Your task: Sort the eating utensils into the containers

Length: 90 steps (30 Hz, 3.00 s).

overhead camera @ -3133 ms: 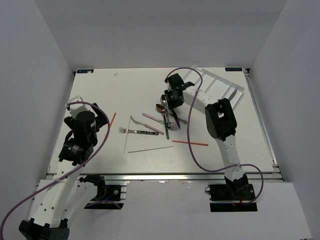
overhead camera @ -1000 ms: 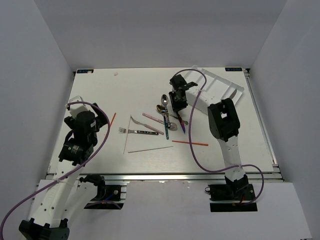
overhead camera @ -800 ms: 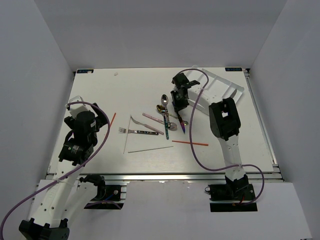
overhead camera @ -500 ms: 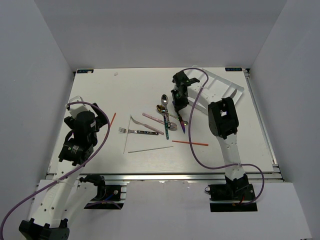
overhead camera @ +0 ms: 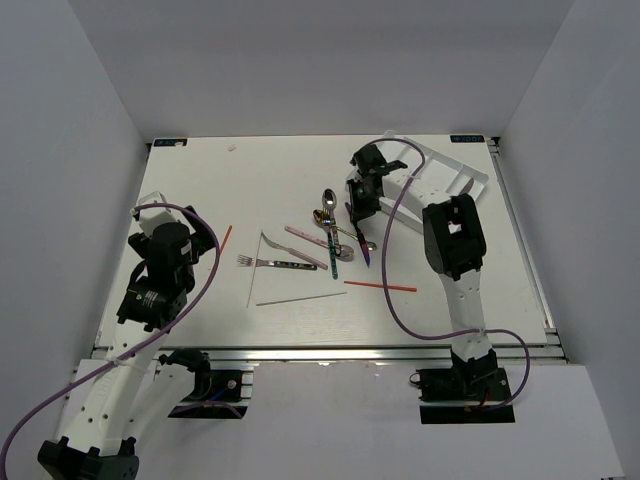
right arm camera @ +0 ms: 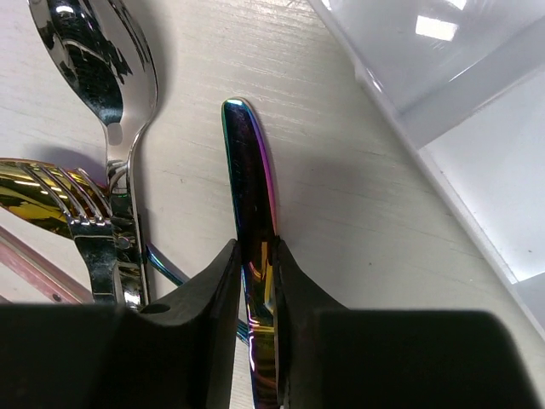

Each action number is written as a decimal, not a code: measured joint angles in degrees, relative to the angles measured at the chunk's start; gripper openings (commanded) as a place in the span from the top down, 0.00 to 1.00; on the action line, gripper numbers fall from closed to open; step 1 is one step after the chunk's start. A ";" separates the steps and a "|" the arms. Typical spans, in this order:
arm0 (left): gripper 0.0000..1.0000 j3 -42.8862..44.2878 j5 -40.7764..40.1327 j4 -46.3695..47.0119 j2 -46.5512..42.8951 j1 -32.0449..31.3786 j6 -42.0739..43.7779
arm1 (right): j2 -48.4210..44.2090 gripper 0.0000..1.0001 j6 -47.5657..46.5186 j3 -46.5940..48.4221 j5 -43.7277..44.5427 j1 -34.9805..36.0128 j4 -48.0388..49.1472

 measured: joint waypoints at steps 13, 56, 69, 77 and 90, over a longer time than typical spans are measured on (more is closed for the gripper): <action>0.02 0.00 0.00 0.00 0.02 0.00 -0.02 | -4.24 1.00 0.42 -8.17 -5.75 -0.48 8.48; 0.02 0.00 -0.02 0.00 0.28 0.00 -0.02 | -9.20 1.00 1.20 -17.00 -11.45 -1.77 12.33; 0.02 0.00 -0.02 0.00 0.28 0.00 -0.02 | -11.19 1.00 1.16 -17.44 -11.34 -2.19 11.23; 0.02 0.00 -0.02 0.00 0.28 0.00 0.00 | -11.76 1.00 1.16 -17.44 -11.23 -2.69 10.27; 0.02 0.00 -0.02 0.00 0.28 0.00 0.00 | -16.22 1.00 1.20 -18.16 -11.13 -5.66 10.23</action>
